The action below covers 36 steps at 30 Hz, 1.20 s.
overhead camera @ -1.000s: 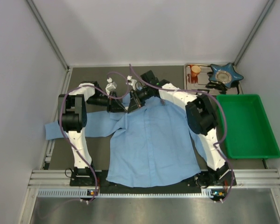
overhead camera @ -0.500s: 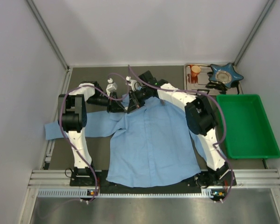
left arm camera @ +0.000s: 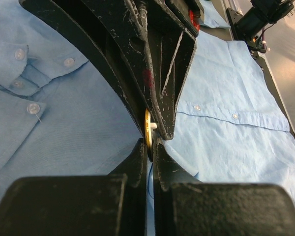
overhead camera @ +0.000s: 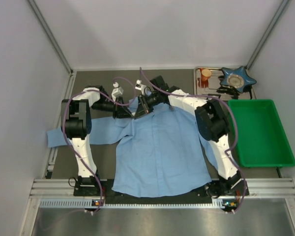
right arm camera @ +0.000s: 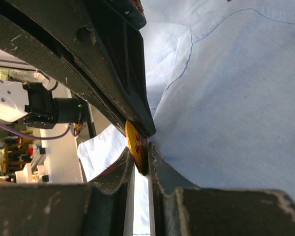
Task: Pin the brooch onto the clothing
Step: Pin the brooch to the clothes.
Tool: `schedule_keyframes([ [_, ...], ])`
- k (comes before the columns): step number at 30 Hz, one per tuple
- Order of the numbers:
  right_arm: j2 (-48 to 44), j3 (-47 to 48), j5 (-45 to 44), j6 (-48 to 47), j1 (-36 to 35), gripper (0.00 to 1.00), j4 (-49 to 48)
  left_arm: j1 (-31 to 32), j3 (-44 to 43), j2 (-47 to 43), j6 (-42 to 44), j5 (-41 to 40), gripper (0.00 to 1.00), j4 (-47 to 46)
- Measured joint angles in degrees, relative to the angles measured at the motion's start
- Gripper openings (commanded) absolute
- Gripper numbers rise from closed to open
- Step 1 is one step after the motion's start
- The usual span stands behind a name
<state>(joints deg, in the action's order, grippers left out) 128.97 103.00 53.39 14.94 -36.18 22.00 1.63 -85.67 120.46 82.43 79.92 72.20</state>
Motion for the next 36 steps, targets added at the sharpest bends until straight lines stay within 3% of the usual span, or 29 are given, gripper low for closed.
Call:
schedule_keyframes([
  [17, -0.5, -5.0, 3.2, 8.6, 0.9, 0.00, -10.3, -0.1, 0.0, -0.3, 0.1, 0.1, 0.00, 0.0],
  [28, -5.2, -17.6, 4.2, 12.0, 1.5, 0.05, -30.7, 0.2, 0.3, -1.0, 0.3, 1.5, 0.00, 0.5],
  [36, -5.4, -19.0, 5.7, 12.5, 1.9, 0.09, -36.4, 0.1, 0.3, -1.5, 0.7, 2.6, 0.00, 0.5],
])
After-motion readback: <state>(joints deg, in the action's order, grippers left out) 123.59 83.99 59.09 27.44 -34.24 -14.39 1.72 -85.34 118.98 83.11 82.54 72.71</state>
